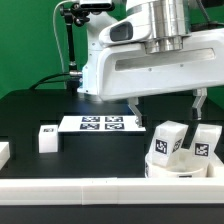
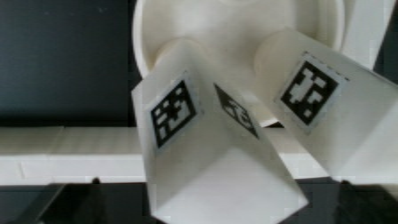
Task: Assemble stool
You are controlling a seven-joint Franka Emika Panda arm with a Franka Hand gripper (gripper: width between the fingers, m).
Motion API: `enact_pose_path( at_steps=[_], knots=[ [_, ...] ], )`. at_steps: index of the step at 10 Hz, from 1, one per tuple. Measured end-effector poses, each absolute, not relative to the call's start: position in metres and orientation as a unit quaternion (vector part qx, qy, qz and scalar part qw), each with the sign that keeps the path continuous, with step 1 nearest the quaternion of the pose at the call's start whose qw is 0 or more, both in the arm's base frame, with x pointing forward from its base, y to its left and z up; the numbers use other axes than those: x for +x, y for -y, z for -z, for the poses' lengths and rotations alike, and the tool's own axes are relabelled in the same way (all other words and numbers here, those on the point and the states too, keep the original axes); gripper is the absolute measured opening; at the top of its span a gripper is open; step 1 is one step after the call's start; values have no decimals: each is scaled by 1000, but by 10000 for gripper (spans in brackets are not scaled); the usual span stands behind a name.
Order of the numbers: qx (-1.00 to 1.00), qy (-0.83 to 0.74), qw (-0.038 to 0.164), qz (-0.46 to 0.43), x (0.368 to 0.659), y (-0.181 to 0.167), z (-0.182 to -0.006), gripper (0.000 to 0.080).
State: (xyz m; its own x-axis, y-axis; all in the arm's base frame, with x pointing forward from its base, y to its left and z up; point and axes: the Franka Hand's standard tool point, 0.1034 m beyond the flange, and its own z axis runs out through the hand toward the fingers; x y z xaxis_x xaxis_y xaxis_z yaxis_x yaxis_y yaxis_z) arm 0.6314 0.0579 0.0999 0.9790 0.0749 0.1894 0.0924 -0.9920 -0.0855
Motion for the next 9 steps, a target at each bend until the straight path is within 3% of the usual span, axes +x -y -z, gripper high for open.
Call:
enact_pose_path(
  at_steps=[4, 8, 9],
  knots=[
    [-963, 260, 10, 73, 625, -58, -90, 649],
    [-942, 328, -7, 63, 625, -49, -88, 649],
    [-944, 325, -7, 63, 625, -49, -88, 536]
  ],
)
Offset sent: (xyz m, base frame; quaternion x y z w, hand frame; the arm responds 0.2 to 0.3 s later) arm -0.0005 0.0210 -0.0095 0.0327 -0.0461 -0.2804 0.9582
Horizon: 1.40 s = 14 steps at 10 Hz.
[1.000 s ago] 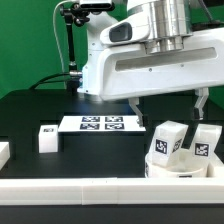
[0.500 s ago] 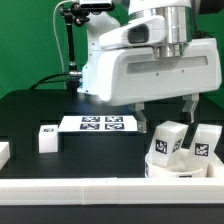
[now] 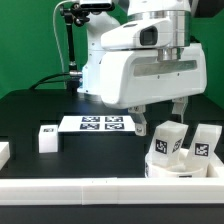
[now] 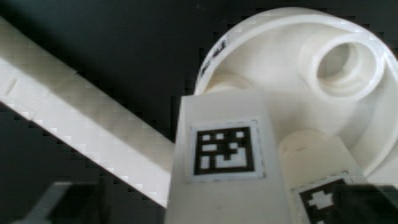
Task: Assemble stool
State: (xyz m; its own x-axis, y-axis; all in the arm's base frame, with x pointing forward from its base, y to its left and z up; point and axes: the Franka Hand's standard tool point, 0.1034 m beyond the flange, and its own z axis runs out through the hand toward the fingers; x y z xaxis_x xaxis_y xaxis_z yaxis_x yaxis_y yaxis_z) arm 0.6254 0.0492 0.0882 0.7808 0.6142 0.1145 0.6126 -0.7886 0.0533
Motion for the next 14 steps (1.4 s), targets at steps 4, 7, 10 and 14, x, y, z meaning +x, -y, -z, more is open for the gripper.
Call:
enact_pose_path(
  at_steps=[4, 7, 10, 14],
  knots=[
    [944, -324, 7, -63, 626, -48, -88, 337],
    [949, -310, 6, -63, 626, -47, -88, 337],
    [977, -203, -3, -68, 626, -37, -88, 338],
    [994, -56, -9, -91, 628, -34, -87, 338]
  ],
)
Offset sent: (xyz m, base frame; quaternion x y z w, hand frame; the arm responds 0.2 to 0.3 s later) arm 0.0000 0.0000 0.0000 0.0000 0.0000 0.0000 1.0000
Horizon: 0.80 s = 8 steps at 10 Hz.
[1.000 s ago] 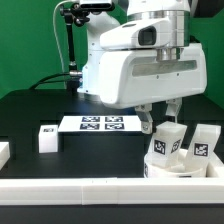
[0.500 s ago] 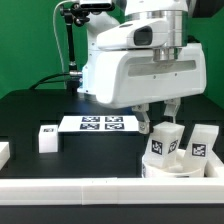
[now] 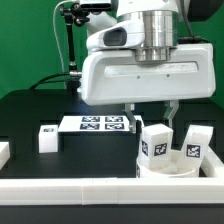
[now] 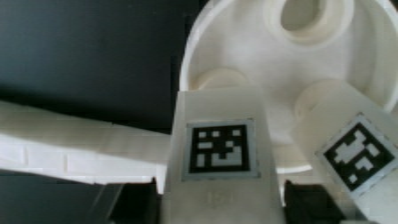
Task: Assemble stool
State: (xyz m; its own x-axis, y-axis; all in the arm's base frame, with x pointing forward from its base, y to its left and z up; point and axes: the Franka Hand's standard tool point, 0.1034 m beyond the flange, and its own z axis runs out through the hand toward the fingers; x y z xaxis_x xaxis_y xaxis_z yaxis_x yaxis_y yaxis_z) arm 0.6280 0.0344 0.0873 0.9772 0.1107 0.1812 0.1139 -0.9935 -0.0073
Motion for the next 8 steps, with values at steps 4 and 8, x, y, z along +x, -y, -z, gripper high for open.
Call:
enact_pose_path(
  at_steps=[4, 8],
  knots=[
    [-993, -77, 21, 89, 628, -34, -88, 338],
    [-980, -178, 31, 87, 628, -36, -88, 340]
  ],
)
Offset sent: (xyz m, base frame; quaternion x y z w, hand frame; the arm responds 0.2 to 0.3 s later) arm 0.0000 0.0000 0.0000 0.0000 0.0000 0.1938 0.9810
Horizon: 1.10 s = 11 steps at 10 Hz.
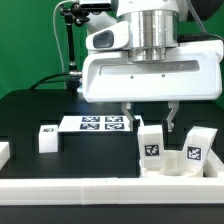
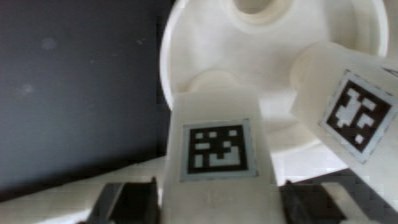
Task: Assemble stool
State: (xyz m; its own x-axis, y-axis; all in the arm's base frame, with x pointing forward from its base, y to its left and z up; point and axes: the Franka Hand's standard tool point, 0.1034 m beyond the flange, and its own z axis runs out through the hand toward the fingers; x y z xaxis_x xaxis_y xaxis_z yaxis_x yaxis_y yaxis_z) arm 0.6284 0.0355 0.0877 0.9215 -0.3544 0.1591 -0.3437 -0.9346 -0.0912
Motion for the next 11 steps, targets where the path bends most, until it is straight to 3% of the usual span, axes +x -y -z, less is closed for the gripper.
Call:
enact_pose_path(
  at_steps=[4, 11],
  knots=[
    [-907, -411, 55, 76, 626, -61, -88, 340],
    [-761, -641, 90, 44, 630, -66, -90, 340]
  ],
)
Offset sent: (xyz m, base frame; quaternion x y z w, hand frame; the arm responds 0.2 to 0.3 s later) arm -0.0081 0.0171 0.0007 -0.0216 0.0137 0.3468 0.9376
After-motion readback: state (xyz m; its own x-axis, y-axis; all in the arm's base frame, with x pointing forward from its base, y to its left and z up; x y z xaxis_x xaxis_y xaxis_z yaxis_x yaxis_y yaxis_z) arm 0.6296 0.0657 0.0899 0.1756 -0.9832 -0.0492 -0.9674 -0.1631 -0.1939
